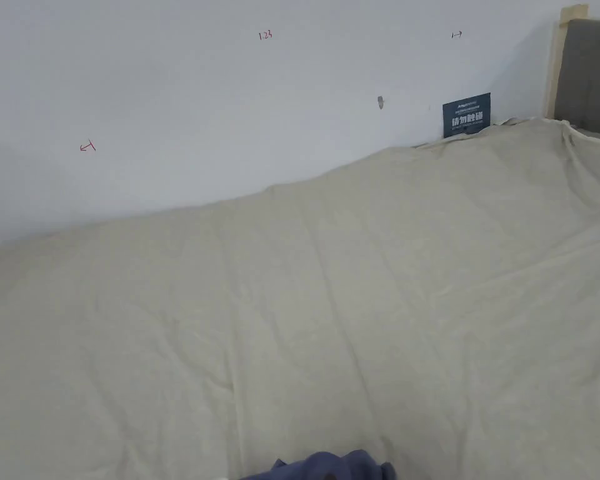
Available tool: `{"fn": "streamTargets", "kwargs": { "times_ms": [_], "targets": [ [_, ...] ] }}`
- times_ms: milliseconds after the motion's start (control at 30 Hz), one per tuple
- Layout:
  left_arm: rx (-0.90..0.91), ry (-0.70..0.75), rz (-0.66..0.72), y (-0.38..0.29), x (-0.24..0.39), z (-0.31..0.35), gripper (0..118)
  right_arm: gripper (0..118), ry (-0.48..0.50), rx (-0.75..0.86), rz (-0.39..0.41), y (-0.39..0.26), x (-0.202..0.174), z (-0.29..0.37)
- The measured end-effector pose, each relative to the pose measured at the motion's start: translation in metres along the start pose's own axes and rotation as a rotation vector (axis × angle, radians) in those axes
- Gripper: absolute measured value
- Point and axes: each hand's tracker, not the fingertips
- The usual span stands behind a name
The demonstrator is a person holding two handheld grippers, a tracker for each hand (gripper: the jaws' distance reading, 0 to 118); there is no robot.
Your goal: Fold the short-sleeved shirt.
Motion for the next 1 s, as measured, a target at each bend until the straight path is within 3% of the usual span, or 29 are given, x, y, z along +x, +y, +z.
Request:
{"fn": "streamTargets", "kwargs": {
  "times_ms": [33, 133, 267, 333, 500, 600, 733, 833, 1000],
  "targets": [
    [0.017, 0.016, 0.097, 0.001, -0.012, 0.002, 78, 2, 0.006, 0.000, -0.009, -0.001, 0.000, -0.001],
    [-0.088, -0.027, 0.239, -0.011, -0.040, -0.029, 29, 2, 0.022, -0.007, -0.036, -0.002, 0.002, -0.002],
    [-0.253, -0.030, 0.321, -0.037, -0.054, -0.088, 22, 2, 0.004, -0.007, -0.031, -0.004, 0.001, 0.005],
    [-0.281, 0.004, 0.253, -0.053, -0.054, -0.110, 11, 2, -0.002, -0.008, -0.036, -0.004, 0.003, 0.007],
    [-0.220, 0.042, 0.141, -0.060, -0.039, -0.103, 10, 2, -0.010, -0.024, -0.043, -0.008, 0.003, 0.003],
    [-0.240, 0.047, 0.169, -0.054, -0.038, -0.102, 10, 2, 0.021, -0.052, -0.027, -0.008, -0.008, -0.007],
    [-0.218, -0.006, 0.232, -0.035, -0.036, -0.069, 11, 2, 0.122, -0.111, 0.053, -0.005, -0.038, -0.037],
    [-0.130, -0.039, 0.122, -0.019, -0.037, -0.013, 11, 2, 0.204, -0.153, 0.100, -0.002, -0.062, -0.078],
    [-0.061, 0.020, 0.160, 0.000, -0.077, 0.051, 15, 2, 0.356, -0.262, 0.011, -0.003, -0.081, -0.158]
  ]
}}
